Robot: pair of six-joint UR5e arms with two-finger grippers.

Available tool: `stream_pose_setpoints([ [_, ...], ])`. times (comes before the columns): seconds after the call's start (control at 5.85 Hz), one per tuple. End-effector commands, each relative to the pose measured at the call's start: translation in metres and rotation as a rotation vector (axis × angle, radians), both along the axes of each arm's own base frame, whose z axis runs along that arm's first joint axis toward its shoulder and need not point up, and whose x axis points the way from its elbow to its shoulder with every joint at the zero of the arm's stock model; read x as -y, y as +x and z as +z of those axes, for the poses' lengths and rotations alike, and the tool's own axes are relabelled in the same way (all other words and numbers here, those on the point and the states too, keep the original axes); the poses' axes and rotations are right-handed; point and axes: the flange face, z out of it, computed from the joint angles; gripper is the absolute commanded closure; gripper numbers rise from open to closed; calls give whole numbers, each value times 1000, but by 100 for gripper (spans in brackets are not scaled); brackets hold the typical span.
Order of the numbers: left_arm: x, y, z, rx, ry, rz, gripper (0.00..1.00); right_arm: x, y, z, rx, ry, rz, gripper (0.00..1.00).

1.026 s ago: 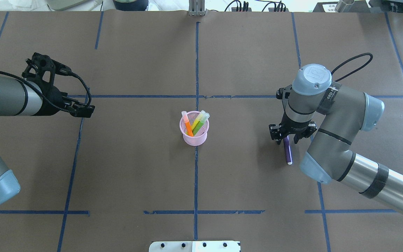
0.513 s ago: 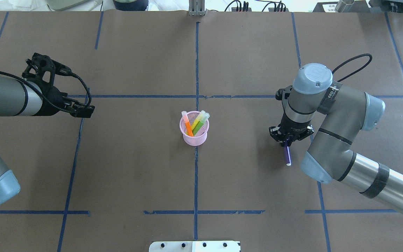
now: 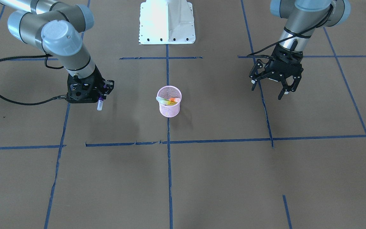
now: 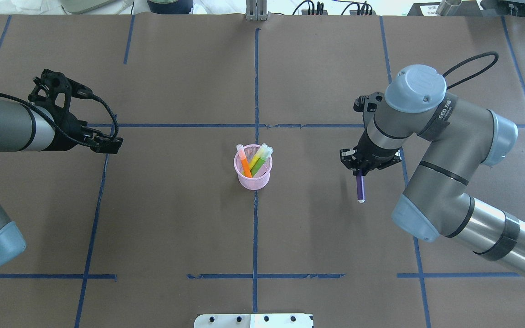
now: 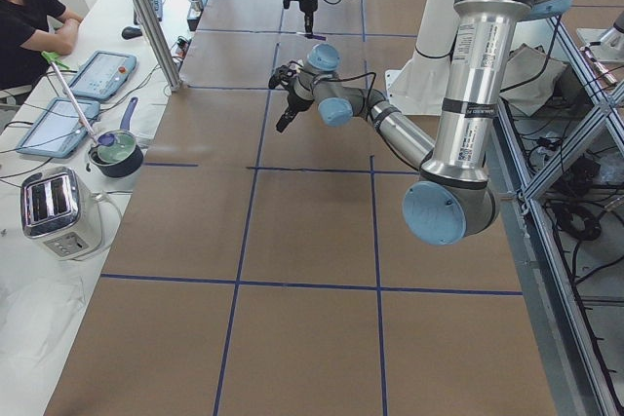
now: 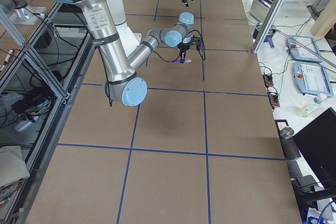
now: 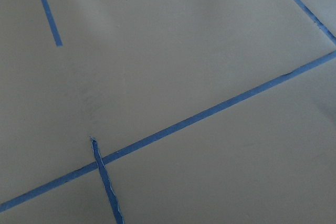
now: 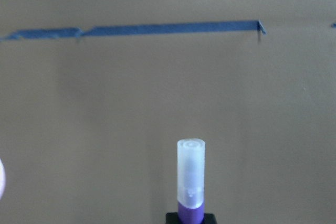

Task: Collect pens into pen holder
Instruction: 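Carry the purple marker with the right gripper over the pink cup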

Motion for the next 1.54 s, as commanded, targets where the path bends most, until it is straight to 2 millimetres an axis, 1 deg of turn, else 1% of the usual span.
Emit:
stream_pose_setpoints([
  [0.0,-2,-1,3,1,-1,1,0,-18,-13,-80,112,82,257,100],
  [0.34,-2,-1,3,1,-1,1,0,-55,-58,-103,190,162,453,100],
  [0.51,-2,-1,4,3,-3,1,0,-71,-76,-105,173,237,514,100],
  [0.68,-1,0,3,2,-3,1,0,-71,-83,-112,171,261,537,100],
  [1.03,-2,-1,3,0,-3,0,0,-87,-104,-107,140,320,570,100],
  [1.2,-2,-1,4,0,-7,-2,0,-87,-111,-115,138,339,590,100],
  [1.37,-2,-1,3,-2,-8,-4,0,-84,-135,-121,109,378,621,100],
])
